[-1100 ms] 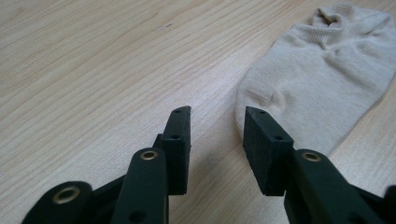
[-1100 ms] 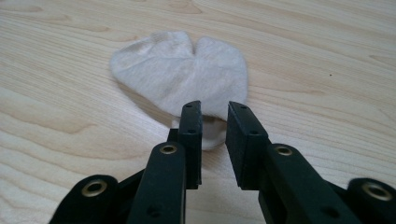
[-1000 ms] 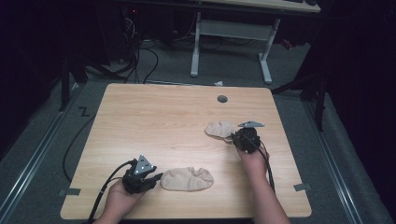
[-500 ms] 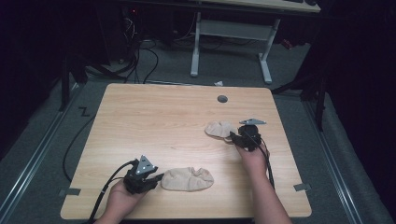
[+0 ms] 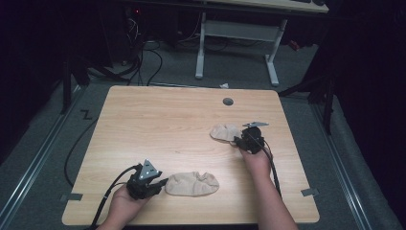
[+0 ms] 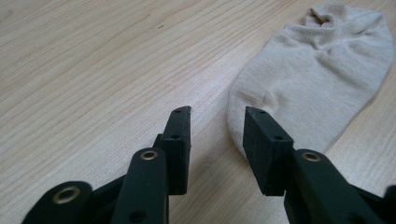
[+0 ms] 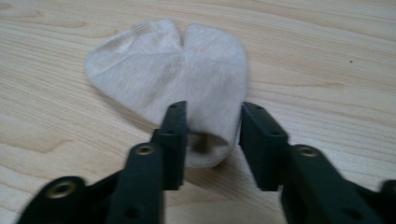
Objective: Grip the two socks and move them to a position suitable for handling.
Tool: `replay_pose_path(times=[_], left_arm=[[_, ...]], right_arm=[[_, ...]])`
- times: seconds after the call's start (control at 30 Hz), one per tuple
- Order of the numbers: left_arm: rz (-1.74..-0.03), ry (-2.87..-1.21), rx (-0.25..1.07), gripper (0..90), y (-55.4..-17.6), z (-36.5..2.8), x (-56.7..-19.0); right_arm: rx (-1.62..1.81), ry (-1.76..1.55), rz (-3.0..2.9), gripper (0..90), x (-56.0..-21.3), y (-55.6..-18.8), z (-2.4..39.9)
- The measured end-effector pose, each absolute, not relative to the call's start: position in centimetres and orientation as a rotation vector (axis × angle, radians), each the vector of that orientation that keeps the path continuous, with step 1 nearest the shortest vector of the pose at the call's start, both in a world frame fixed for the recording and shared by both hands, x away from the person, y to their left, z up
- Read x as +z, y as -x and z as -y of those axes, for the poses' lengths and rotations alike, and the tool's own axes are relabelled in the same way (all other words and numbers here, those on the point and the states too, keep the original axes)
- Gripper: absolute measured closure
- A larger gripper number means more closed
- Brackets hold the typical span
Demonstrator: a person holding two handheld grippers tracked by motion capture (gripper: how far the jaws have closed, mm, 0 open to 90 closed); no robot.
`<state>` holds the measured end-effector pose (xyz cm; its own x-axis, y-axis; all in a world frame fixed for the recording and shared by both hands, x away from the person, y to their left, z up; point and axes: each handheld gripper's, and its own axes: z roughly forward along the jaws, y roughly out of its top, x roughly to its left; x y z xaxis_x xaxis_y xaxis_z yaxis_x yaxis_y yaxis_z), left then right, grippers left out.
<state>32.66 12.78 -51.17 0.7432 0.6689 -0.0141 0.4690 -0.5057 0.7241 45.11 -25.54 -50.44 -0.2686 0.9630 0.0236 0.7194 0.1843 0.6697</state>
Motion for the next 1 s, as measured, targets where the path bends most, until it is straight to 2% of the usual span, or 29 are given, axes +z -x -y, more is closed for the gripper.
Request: replay_pose_path(times=[0.03, 0.07, 0.1, 0.4, 1.0], left_arm=[[-0.852, -2.199, 0.347, 62.2, -32.7, -12.8, -51.2], [-0.850, -2.201, 0.349, 62.2, -32.6, -12.8, -51.2], [-0.848, -2.202, 0.350, 62.2, -32.6, -12.8, -51.1], [-0.849, -2.188, 0.351, 62.2, -32.6, -13.0, -51.0], [-0.835, -2.184, 0.350, 62.5, -32.6, -12.7, -50.9]], right_arm=[[0.814, -1.580, -2.062, 73.8, -50.4, -45.1, 25.5], [0.805, -1.548, -2.066, 83.8, -50.4, -45.0, 25.3], [0.796, -1.537, -2.071, 85.3, -50.4, -44.9, 25.1], [0.822, -1.493, -2.094, 85.9, -50.3, -43.9, 24.1], [0.892, -1.343, -2.178, 86.1, -50.6, -39.0, 20.7]])
